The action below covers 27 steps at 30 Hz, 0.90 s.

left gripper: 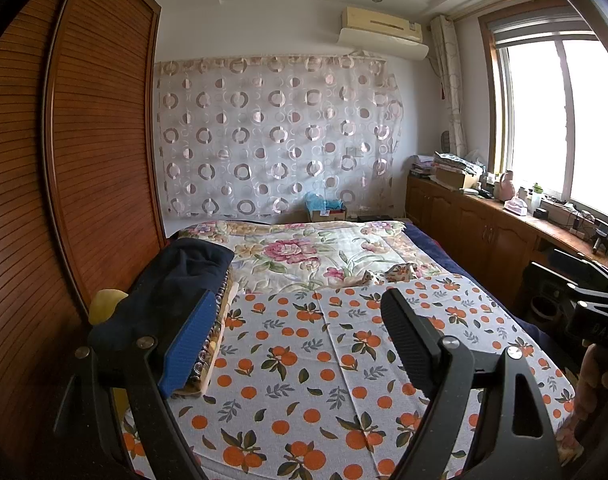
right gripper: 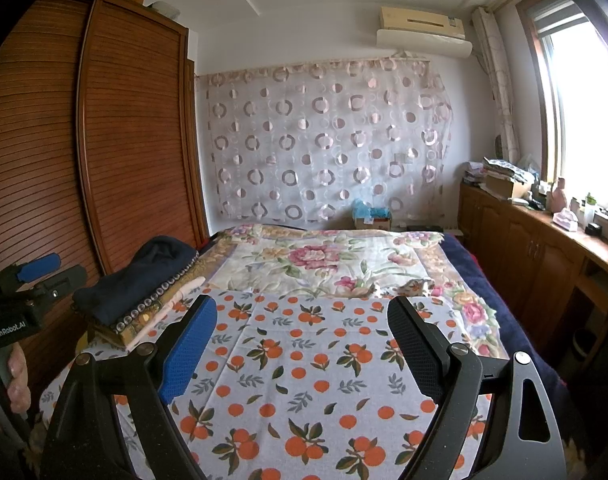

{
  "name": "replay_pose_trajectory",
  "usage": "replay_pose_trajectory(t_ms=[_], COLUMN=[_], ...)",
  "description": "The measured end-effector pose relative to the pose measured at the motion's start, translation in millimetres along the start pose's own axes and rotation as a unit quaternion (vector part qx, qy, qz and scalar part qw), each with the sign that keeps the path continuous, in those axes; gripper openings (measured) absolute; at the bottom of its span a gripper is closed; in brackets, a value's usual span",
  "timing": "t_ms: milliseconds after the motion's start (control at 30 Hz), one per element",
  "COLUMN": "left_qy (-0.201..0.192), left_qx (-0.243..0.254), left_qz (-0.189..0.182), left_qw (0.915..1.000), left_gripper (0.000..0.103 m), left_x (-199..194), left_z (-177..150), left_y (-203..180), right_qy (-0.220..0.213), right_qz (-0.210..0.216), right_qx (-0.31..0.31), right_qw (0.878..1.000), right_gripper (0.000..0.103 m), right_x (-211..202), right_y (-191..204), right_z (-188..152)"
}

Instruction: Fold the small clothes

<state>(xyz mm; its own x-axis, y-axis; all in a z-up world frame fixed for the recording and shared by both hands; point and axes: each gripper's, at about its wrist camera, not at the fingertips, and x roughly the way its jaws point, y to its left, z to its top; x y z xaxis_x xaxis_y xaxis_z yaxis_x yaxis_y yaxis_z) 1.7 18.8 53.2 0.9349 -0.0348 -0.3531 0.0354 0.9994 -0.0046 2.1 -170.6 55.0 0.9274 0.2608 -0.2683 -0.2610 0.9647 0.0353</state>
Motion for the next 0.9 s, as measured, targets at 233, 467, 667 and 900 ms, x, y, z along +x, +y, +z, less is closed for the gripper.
replay_pose_trajectory(t_ms=[233,467,667,900], left_qy=[0.002,0.001,0.001,0.001], left_qx=[-0.001,-0.001,-0.002,-0.001], left_qz=[0.001,0.001,0.001,0.001], left_qw=[1.0000,1.0000,1.0000,1.0000], left_gripper=[0.085,0.085,0.085,0.085], left_x=[-1.3,-1.3,-1.0,-1.2], left_z=[-0.2,-0.5,-0.6,-1.0], left_y=[3.5,3.1,4.3,3.6], right_qy=[0.001,0.000,0.000,0.000], right_qz=[-0.001,0.000,0.001,0.001], right_qx=[-0.002,-0.003,-0.003,-0.003], right_qw=[1.000,1.000,1.000,1.000], right_gripper=[0.088,0.088,0.088,0.088], right_x=[0.2,0.1,0.1,0.0], right_y=[-0.8,-3.1,-4.2,-4.1], right_z=[-0.6,-0.2,0.3,-0.3])
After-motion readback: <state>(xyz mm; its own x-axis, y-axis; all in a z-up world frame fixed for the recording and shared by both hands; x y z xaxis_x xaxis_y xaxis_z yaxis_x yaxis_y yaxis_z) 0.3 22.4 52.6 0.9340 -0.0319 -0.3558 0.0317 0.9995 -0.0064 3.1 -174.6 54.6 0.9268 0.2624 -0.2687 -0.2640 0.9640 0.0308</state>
